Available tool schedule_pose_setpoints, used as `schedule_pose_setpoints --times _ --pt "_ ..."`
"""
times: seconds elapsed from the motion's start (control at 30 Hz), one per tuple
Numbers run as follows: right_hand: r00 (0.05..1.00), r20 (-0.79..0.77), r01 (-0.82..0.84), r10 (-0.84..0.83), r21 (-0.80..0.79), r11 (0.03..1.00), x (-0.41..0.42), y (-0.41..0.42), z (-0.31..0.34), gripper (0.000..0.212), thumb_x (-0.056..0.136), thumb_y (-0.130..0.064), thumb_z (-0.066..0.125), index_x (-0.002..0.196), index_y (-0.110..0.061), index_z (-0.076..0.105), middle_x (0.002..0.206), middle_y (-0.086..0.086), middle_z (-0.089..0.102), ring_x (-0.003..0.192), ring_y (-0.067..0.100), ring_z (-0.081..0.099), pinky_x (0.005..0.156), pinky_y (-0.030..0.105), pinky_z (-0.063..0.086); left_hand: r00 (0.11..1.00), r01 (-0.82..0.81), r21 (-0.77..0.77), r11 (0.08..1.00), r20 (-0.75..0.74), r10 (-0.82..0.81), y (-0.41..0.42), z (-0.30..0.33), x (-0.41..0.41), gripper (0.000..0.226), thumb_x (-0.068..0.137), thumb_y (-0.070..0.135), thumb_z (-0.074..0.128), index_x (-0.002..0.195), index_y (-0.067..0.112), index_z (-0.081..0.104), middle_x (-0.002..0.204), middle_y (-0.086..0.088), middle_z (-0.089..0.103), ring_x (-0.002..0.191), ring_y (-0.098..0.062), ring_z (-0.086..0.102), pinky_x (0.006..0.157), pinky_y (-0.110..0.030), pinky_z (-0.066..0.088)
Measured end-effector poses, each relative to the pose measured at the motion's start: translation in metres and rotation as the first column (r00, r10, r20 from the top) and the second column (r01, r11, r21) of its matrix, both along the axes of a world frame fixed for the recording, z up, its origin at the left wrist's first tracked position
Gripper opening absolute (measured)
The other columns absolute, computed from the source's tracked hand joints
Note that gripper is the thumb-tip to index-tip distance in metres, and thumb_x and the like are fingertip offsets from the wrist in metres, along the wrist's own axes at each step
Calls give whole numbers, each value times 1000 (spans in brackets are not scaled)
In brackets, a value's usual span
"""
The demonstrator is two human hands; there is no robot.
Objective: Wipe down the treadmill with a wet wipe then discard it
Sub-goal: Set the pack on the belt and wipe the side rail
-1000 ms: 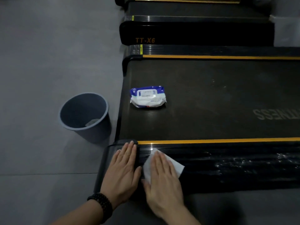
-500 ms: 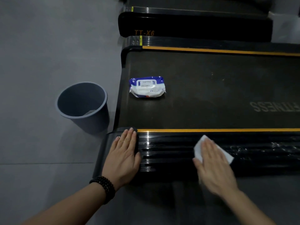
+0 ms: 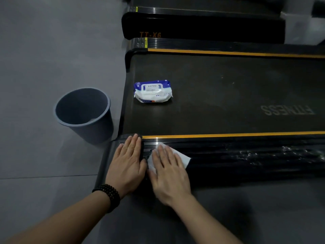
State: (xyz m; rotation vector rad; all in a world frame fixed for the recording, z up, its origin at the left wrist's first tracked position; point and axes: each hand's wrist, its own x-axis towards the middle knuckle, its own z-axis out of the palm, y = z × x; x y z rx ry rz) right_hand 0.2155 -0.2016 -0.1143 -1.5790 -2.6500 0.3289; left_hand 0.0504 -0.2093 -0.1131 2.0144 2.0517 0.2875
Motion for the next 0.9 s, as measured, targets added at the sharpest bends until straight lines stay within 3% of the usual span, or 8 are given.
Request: schedule_pose_setpoints --times 0.07,0.2,0.3,0.4,0.5,0.63,0.77,0.9 --pt "1000 26 -6 6 -20 1000 21 6 -2 68 98 -55 13 156 -22 0 163 -2 -11 151 16 -16 119 38 -7 1000 2 15 1000 1 -2 0 -1 0 79 84 53 8 153 16 -2 161 2 -9 147 -9 -12 119 -31 -8" --pt "985 111 127 -130 40 991 112 27 -3 76 95 -59 9 156 -14 10 165 3 7 152 17 1 119 36 1 1000 7 31 999 -9 -7 1 -2 -1 79 86 51 12 155 14 3 162 1 -4 148 -10 -8 120 -34 -3" --pt "962 179 208 -205 5 978 190 41 2 86 85 -70 -18 152 -19 -8 165 -2 -6 150 10 -12 121 31 -5 1000 11 34 999 -22 -10 1 -3 0 78 87 51 13 155 14 3 162 1 -3 148 -11 -6 120 -34 -2" --pt "953 176 252 -246 -15 968 222 48 5 85 86 -69 -17 154 -20 -8 165 -4 -10 149 8 -16 123 33 -4 999 12 32 999 -46 -11 1 -5 -2 79 86 51 13 154 12 3 162 0 -2 148 -11 -5 120 -33 -2" --pt "945 166 285 -282 10 959 208 44 2 79 91 -60 -2 156 -16 0 165 -1 -5 151 13 -10 123 35 -2 999 -11 29 1000 -48 13 3 -6 2 81 85 51 14 154 10 5 162 -1 0 148 -12 -3 120 -34 -1" --pt "979 56 193 -196 59 979 148 31 -3 69 96 -53 23 155 -16 28 163 7 19 151 24 15 121 44 16 990 -134 17 991 -43 135 12 -5 18 79 86 49 19 155 10 12 163 -4 6 149 -16 2 120 -40 3" --pt "994 -17 111 -111 -12 994 97 19 -4 66 99 -56 15 155 -25 0 163 1 -13 150 18 -20 121 43 -7 986 -158 25 987 -50 159 13 -2 24 70 94 42 31 154 11 16 163 -5 11 149 -19 8 120 -43 8" --pt "995 6 102 -101 -7 995 96 18 -4 65 100 -55 13 154 -23 -6 163 1 -17 147 17 -27 119 44 -10 983 -176 20 984 -48 177 12 4 28 67 98 32 45 155 12 15 163 -4 10 149 -18 6 121 -42 7"
